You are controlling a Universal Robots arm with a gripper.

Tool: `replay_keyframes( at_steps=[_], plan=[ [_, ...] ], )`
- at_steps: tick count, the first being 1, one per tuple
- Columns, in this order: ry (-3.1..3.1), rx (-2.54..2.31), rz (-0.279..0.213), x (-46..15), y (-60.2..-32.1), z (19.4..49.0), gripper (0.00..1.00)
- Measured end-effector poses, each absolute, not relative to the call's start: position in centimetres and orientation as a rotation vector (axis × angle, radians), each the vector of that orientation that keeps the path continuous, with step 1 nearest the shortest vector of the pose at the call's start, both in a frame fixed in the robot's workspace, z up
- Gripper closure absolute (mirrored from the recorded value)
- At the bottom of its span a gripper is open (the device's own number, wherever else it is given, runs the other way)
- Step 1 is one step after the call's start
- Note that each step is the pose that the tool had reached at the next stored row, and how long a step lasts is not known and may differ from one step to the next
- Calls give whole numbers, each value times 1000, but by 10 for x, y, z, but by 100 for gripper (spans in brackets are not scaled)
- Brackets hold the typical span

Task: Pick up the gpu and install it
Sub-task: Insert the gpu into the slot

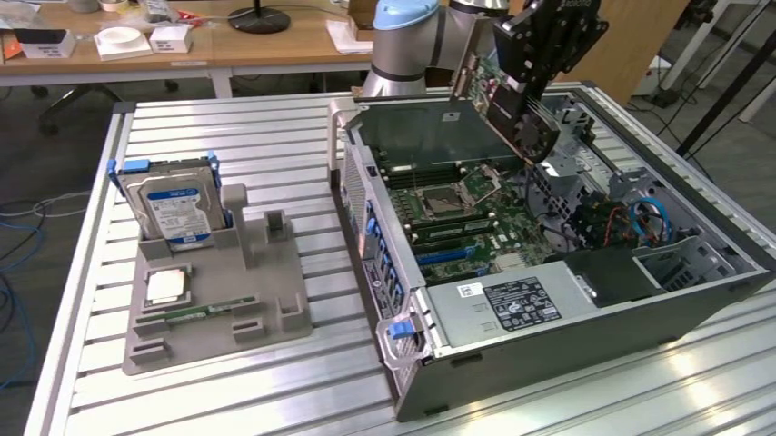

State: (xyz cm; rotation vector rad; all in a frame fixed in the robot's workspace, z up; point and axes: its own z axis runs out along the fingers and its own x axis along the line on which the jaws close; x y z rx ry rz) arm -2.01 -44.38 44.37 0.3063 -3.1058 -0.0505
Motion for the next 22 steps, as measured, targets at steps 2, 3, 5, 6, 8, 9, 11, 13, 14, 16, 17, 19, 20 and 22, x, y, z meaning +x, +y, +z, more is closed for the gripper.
replay_keyframes(
  at_steps=[2,3,5,6,8,9,11,13,14,16,17,19,20,22],
  plan=[
    [-3105,314,-50,-20,-444,444,74],
    [-3104,318,-50,-20,-444,444,74],
    [-3104,326,-50,-20,-444,444,74],
    [-3103,330,-50,-20,-444,444,74],
    [-3102,338,-50,-20,-444,444,74],
    [-3102,342,-50,-20,-444,444,74],
    [-3101,349,-50,-20,-444,444,74],
    [-3100,357,-50,-20,-444,444,74],
    [-3099,360,-50,-20,-444,444,74],
    [-3099,368,-50,-20,-444,444,74],
    [-3098,371,-50,-20,-444,444,74],
    [-3097,379,-50,-20,-444,444,74],
    [-3097,383,-50,-20,-444,444,74],
    [-3096,390,-50,-20,-444,444,74]
  ],
)
